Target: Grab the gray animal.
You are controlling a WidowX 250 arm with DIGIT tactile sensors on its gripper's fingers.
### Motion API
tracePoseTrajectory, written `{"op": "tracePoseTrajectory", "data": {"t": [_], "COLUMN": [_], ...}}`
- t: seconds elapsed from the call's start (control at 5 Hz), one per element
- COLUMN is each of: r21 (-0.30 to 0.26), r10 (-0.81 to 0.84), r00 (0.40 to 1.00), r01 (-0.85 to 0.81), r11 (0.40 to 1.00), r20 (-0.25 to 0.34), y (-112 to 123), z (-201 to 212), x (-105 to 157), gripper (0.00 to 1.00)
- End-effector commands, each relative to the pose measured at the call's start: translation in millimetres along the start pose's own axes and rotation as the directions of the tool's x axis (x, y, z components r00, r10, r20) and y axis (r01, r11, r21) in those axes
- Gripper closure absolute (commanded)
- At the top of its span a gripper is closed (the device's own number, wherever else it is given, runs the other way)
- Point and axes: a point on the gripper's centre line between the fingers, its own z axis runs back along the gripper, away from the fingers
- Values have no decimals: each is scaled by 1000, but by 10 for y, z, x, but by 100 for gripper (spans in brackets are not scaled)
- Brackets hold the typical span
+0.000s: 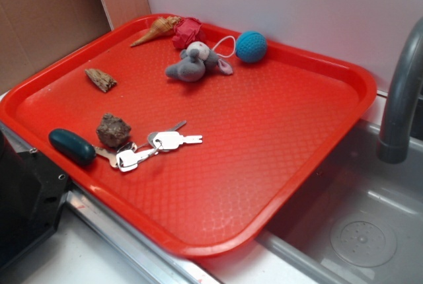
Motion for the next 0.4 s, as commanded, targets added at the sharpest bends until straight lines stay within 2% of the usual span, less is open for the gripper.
{"op": "tracePoseTrajectory", "data": {"t": [0.0,0.2], "r21": [0,94], "r10": [0,40], "r00": [1000,999], "r01": [0,-41], "r11": [1000,995], "r20": [0,9], "y": [0,81], "z": [0,-541], "x": [0,455], "gripper": [0,0]}}
